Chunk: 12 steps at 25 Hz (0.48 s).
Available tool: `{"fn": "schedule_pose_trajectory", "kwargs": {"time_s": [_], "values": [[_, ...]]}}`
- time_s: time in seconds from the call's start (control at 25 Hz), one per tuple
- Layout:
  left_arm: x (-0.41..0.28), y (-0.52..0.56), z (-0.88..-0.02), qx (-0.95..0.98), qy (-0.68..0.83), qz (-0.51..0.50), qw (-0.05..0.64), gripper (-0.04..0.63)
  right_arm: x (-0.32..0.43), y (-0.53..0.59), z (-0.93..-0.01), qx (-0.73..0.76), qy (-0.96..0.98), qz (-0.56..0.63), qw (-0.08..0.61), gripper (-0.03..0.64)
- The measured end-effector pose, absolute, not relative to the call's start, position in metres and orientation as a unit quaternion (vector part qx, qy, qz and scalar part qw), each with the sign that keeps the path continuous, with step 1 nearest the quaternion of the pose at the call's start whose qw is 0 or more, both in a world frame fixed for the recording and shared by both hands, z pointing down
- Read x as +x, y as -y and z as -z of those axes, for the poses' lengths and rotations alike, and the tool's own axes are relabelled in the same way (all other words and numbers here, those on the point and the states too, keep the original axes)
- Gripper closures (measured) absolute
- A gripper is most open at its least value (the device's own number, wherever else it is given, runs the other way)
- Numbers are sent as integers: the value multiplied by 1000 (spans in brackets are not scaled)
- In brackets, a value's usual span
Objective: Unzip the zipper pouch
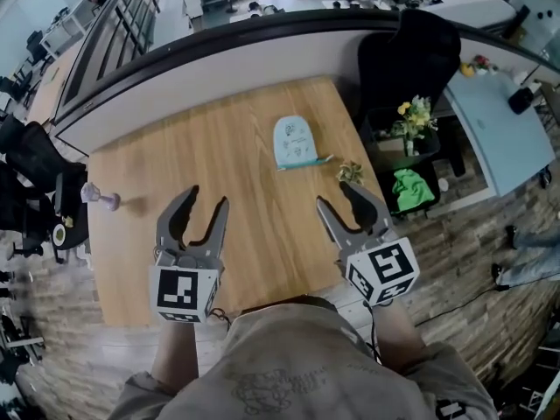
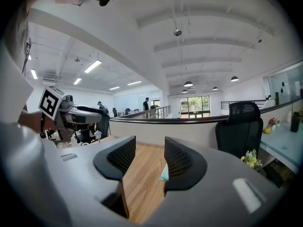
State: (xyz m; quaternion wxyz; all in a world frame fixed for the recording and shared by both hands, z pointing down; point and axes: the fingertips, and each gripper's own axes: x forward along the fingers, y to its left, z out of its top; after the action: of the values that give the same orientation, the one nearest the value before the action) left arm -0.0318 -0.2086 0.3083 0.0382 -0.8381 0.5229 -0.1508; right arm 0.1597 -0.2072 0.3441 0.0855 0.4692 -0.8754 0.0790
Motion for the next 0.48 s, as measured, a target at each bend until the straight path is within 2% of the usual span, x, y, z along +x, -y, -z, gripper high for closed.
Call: {"fn": "schedule_pose_trajectory", "kwargs": {"time_s": [0.24,0.4,0.48], "values": [[-10,241,-336,-868,-468,165,28,410,160,229,-353,459,877,-135,50,417],[6,268,-358,-888,-424,178,30,410,161,251,-366,464,871,-146,61,417],[17,282,-376,-904,-390,178,9,410,162,261,-376,464,870,-154,68,417]]}}
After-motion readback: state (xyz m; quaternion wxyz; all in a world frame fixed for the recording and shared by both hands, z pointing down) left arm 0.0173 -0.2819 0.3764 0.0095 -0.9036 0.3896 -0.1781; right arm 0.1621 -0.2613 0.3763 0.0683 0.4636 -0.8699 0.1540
